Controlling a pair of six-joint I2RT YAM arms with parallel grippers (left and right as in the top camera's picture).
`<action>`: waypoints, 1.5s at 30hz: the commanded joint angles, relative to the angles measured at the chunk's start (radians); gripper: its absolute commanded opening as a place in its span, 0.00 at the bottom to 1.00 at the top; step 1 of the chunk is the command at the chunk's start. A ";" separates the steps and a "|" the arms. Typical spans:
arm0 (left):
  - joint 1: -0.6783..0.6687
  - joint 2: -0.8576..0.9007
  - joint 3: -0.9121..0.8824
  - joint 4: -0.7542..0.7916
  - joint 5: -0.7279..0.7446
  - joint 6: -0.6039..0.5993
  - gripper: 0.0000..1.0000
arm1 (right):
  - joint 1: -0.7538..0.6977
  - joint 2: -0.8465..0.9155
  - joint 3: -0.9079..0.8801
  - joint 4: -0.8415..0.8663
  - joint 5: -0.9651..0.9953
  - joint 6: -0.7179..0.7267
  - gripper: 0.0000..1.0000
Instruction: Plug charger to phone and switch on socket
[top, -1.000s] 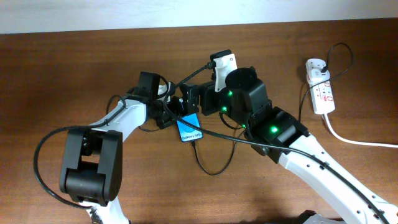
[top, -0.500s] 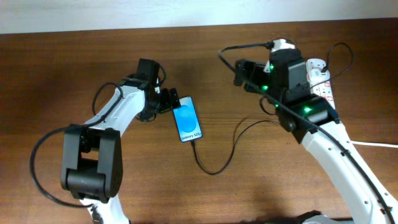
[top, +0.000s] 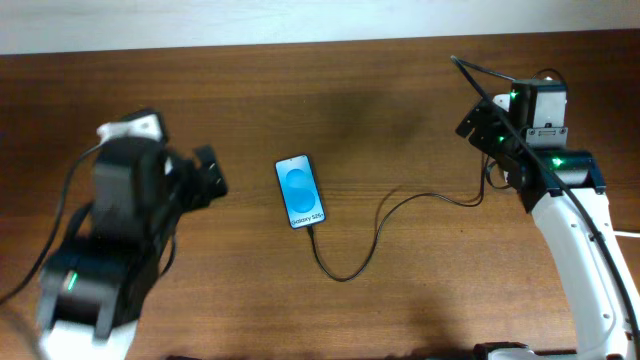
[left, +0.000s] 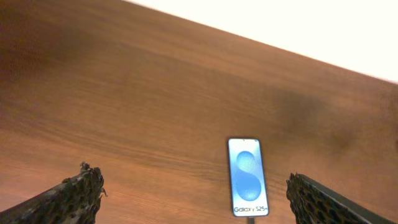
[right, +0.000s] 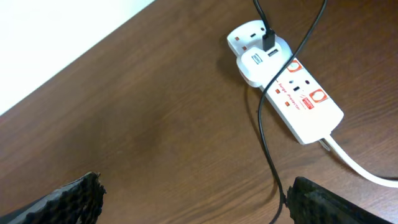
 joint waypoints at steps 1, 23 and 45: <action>0.005 -0.170 0.010 -0.064 -0.105 0.016 0.99 | -0.028 0.003 0.016 0.002 0.028 0.008 0.98; 0.045 -0.486 0.007 -0.631 -0.127 0.011 0.99 | -0.094 0.021 0.016 -0.062 0.001 0.009 0.98; 0.175 -0.772 0.007 -0.627 -0.127 0.008 0.99 | -0.094 0.055 0.016 -0.063 -0.037 0.009 0.98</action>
